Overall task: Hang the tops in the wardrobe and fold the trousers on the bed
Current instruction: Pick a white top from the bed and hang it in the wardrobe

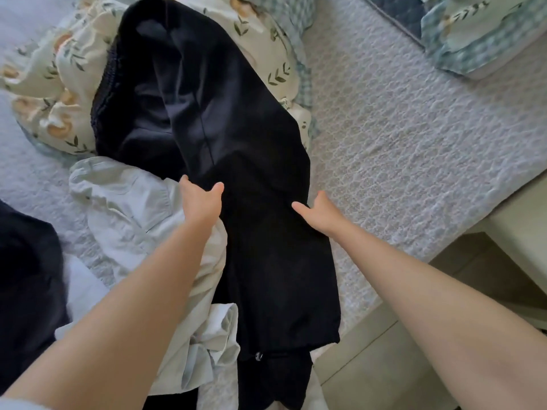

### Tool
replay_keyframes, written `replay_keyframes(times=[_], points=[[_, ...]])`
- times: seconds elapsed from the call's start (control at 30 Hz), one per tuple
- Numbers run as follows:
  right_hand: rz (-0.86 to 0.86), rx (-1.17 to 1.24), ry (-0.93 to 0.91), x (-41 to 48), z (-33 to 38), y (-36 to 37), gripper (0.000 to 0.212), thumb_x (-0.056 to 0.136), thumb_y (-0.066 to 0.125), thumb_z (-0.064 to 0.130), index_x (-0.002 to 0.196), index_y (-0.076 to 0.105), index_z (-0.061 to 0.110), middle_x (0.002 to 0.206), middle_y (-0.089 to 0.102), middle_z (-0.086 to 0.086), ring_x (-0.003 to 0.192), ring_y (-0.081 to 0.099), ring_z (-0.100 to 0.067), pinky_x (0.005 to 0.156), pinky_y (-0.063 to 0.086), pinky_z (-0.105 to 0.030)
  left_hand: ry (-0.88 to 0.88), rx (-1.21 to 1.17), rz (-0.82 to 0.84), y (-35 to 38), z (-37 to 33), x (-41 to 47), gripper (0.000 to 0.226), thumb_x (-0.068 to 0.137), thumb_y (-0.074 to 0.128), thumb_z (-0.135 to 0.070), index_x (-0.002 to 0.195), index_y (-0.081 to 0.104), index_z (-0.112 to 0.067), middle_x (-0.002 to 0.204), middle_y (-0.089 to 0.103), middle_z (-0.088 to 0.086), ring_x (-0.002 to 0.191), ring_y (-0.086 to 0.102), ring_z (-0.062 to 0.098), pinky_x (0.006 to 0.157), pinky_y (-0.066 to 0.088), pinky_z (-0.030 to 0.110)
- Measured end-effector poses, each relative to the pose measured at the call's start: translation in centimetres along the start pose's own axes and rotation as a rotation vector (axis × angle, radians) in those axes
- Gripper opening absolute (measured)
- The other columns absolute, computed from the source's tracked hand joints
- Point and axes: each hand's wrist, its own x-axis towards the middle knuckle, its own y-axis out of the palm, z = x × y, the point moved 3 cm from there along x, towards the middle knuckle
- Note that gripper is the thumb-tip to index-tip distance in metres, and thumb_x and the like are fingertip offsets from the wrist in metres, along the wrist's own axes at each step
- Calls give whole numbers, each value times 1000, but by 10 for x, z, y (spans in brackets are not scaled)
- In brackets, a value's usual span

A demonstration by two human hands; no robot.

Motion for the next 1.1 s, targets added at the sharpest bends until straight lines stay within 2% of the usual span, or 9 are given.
replay_keyframes(times=[0.1, 0.27, 0.4, 0.53, 0.63, 0.77, 0.87, 0.97, 1.1], points=[[18, 92, -16, 22, 9, 8, 85, 92, 59, 45, 151, 15, 3, 147, 42, -11, 137, 39, -27, 112, 34, -40, -55, -75, 40, 1, -9, 20, 89, 95, 62, -31, 157, 1, -12, 154, 36, 1, 140, 38, 24, 112, 31, 38], [40, 140, -58, 29, 21, 20, 51, 95, 58, 36, 138, 46, 12, 113, 65, -4, 106, 60, -16, 88, 45, -28, -68, -90, 147, 13, -7, 35, 80, 95, 59, -31, 155, 10, -11, 105, 71, -7, 133, 47, 17, 117, 26, 39], [-129, 94, -31, 39, 27, 13, 57, 93, 61, 38, 139, 41, 11, 135, 49, -11, 123, 51, -26, 100, 45, -37, -57, -36, 4, 5, -19, 37, 71, 94, 63, -29, 152, 25, -13, 148, 40, 7, 129, 47, 24, 94, 38, 29], [-95, 117, 63, 52, 19, 5, 84, 88, 65, 44, 148, 21, 6, 151, 34, -14, 137, 38, -31, 110, 38, -46, -93, -129, 76, 2, -17, 47, 91, 93, 65, -30, 157, 2, -14, 157, 32, 5, 141, 36, 27, 113, 30, 40], [39, 200, 91, 56, 18, 11, 90, 88, 65, 48, 151, 15, 9, 154, 31, -9, 140, 34, -29, 112, 34, -47, -73, -219, 140, 7, -24, 45, 87, 94, 66, -25, 157, 6, -19, 150, 40, 3, 136, 40, 23, 113, 30, 41], [69, 252, 71, 52, 30, 18, 56, 93, 56, 45, 137, 42, 14, 128, 58, -3, 114, 57, -21, 91, 44, -43, 183, -115, 260, 20, -35, 25, 71, 95, 57, -10, 154, 23, -29, 129, 61, -1, 105, 62, 7, 92, 51, 26], [82, 245, 94, 41, 31, 10, 36, 101, 44, 35, 127, 51, 11, 118, 62, -9, 109, 59, -24, 89, 42, -44, 296, -20, 413, 33, -38, -3, 69, 93, 50, -2, 154, 29, -28, 138, 57, -4, 121, 57, 11, 105, 46, 32], [-53, 130, 103, 30, 25, -11, 27, 100, 41, 36, 112, 48, 13, 94, 53, -7, 98, 51, -27, 86, 42, -40, 369, 63, 571, 41, -33, -40, 68, 92, 47, 2, 154, 30, -20, 152, 42, -6, 138, 39, 6, 113, 31, 20], [-106, 81, -31, 0, 38, -33, 38, 100, 40, 41, 87, 55, 8, 76, 48, -4, 80, 48, -24, 77, 40, -37, 392, 241, 795, 46, -5, -95, 68, 93, 49, -1, 155, 28, -22, 155, 35, -8, 143, 31, 6, 116, 26, 21]])
